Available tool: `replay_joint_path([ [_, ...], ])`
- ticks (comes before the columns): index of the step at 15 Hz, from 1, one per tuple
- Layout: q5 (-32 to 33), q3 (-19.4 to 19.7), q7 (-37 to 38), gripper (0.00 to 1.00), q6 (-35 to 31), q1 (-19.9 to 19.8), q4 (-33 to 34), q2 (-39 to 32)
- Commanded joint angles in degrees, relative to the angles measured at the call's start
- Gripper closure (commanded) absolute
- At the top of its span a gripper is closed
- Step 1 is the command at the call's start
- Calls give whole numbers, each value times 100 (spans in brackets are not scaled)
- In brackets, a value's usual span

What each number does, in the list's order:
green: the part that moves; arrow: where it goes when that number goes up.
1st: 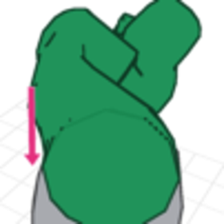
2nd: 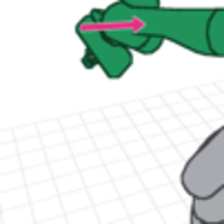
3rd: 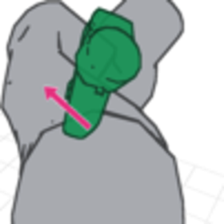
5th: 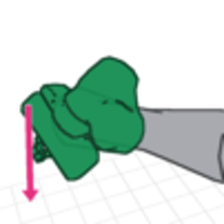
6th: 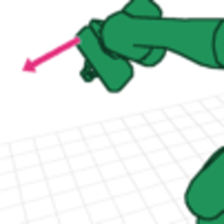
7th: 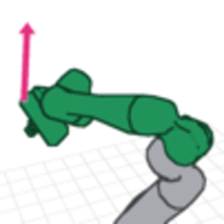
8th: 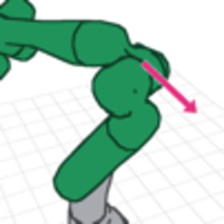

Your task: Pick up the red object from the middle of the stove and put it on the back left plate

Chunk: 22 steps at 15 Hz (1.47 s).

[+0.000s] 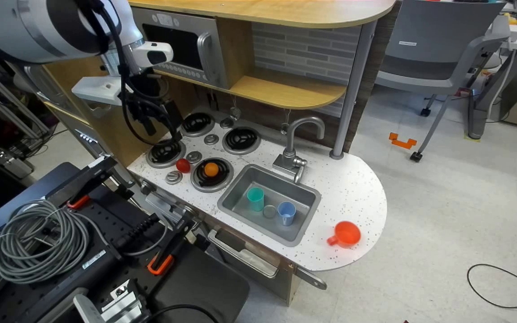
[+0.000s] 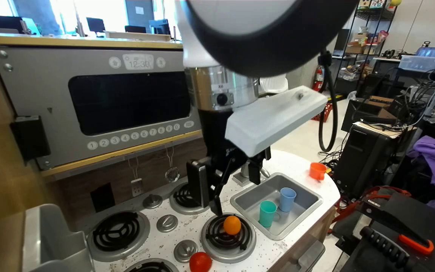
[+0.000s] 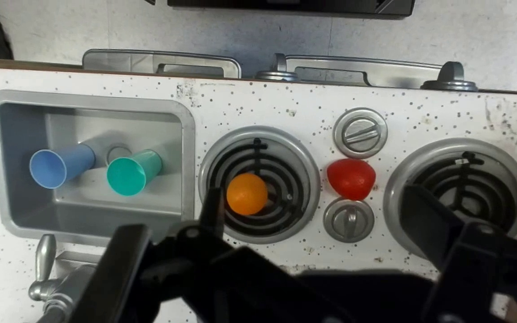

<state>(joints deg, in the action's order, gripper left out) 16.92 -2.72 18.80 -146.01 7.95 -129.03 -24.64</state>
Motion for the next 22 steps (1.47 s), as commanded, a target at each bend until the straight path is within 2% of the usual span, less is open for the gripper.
replay_joint_path([
  [1,28,309,36,0,-119,321,577,-784],
  [6,69,650,51,0,-258,625,1044,-1559],
  [10,58,862,35,0,-633,866,1319,-2024],
  [22,-175,613,-481,0,-933,886,1857,-2659],
])
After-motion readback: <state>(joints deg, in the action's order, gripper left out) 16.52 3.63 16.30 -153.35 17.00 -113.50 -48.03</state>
